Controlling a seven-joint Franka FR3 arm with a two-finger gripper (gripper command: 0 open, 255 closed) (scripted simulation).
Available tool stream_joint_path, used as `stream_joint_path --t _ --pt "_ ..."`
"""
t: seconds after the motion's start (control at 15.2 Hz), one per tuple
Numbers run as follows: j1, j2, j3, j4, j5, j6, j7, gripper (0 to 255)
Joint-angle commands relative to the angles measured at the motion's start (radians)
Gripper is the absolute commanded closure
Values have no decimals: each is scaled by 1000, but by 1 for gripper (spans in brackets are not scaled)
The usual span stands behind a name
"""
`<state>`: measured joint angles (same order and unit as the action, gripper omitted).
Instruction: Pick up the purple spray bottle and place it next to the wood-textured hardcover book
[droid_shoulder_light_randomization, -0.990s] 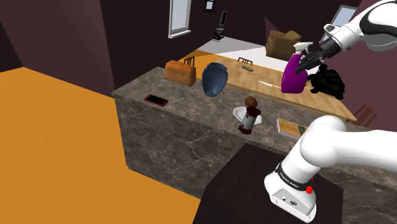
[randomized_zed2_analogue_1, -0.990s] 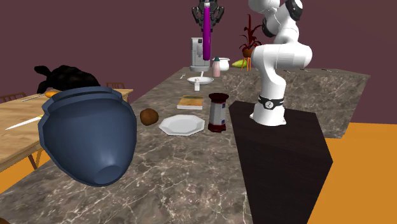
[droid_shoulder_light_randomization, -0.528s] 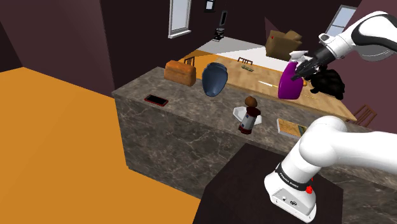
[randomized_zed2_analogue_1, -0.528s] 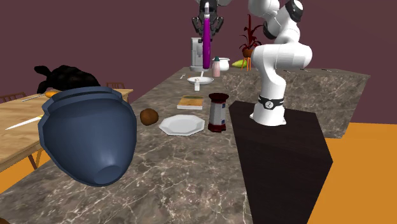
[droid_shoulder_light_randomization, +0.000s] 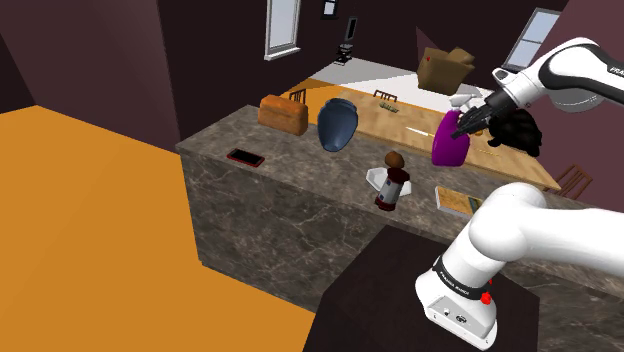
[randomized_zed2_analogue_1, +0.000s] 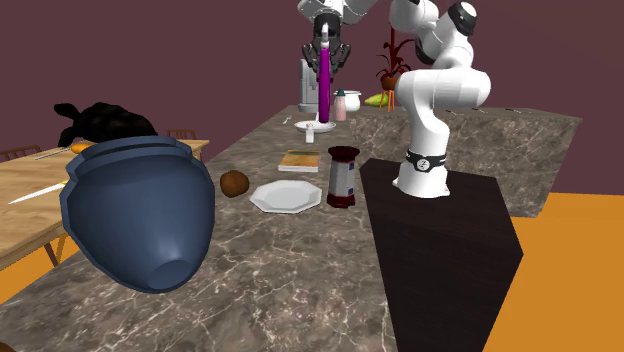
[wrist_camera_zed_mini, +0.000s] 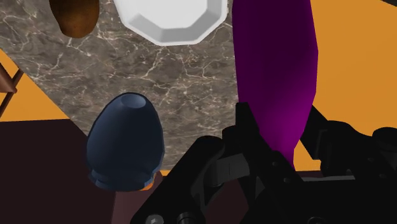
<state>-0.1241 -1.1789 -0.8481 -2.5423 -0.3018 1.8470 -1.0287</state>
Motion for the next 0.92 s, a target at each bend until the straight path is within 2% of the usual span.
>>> stream_joint_path --t 0.0,0.86 --pt "-5 0 -18 -22 -13 21 -8 255" --pt "-41 9 -143 -154 -103 158 -58 255"
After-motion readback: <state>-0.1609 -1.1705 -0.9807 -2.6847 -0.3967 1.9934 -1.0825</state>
